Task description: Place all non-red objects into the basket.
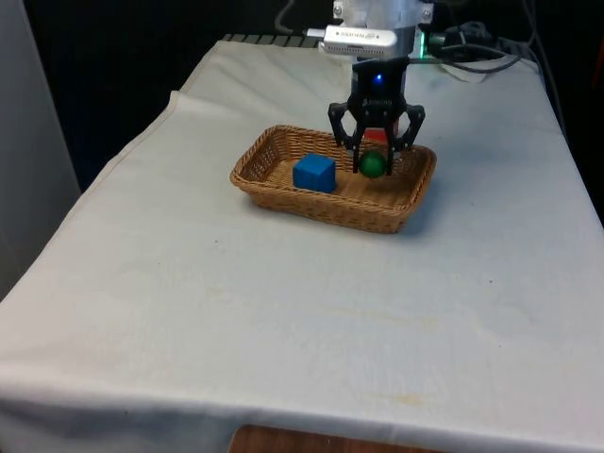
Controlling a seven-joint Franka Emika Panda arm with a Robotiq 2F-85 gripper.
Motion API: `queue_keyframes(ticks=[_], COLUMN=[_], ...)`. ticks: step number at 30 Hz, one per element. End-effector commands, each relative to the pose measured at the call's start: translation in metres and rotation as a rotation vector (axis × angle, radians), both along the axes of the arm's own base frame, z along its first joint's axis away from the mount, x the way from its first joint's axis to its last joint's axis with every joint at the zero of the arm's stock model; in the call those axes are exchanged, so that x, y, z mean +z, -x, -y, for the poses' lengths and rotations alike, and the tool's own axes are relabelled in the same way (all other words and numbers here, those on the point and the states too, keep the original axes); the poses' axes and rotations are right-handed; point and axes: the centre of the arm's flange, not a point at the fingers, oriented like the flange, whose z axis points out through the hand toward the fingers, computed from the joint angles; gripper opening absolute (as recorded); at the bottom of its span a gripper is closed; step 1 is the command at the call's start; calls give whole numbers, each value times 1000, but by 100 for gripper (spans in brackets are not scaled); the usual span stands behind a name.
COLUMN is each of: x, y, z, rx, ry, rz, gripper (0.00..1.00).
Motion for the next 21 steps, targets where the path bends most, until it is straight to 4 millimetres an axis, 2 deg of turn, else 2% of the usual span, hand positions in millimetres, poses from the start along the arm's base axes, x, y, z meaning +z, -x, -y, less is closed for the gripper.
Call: queue_keyframes(ticks=[1,8,19,21], x=[0,-11,-14,-14], y=[1,2,1,1], z=[-1,-1,1,0], rx=[1,-2,-3,-2], ry=[-9,-1,8,9], rz=[11,10,4,4], gripper=[0,0,0,15])
